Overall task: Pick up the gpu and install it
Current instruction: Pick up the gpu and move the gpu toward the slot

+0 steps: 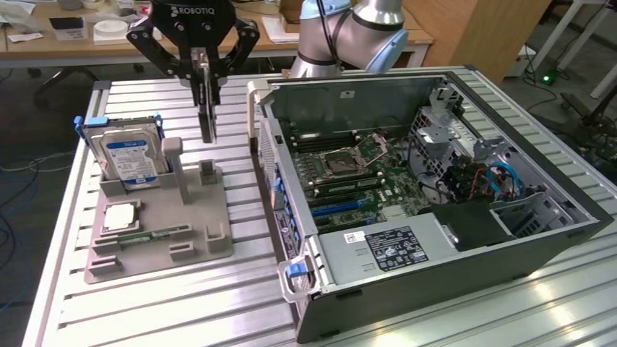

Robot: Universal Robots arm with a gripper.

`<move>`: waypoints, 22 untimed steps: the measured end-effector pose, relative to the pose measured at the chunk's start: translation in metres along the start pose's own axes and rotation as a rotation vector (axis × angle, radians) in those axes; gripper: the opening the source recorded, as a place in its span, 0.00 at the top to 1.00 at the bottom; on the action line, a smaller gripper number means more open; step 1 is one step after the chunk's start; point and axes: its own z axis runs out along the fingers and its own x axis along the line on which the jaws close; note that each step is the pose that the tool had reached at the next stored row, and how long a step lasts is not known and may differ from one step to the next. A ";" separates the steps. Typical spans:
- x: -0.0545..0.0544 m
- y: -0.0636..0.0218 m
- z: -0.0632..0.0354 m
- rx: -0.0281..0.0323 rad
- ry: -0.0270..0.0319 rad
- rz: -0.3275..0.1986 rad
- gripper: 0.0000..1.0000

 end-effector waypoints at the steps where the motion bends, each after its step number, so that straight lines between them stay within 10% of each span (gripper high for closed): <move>1: 0.000 0.0000 0.0000 0.0000 0.0000 0.000 0.73; 22: -0.008 0.0004 0.0001 0.0000 0.0000 0.000 0.73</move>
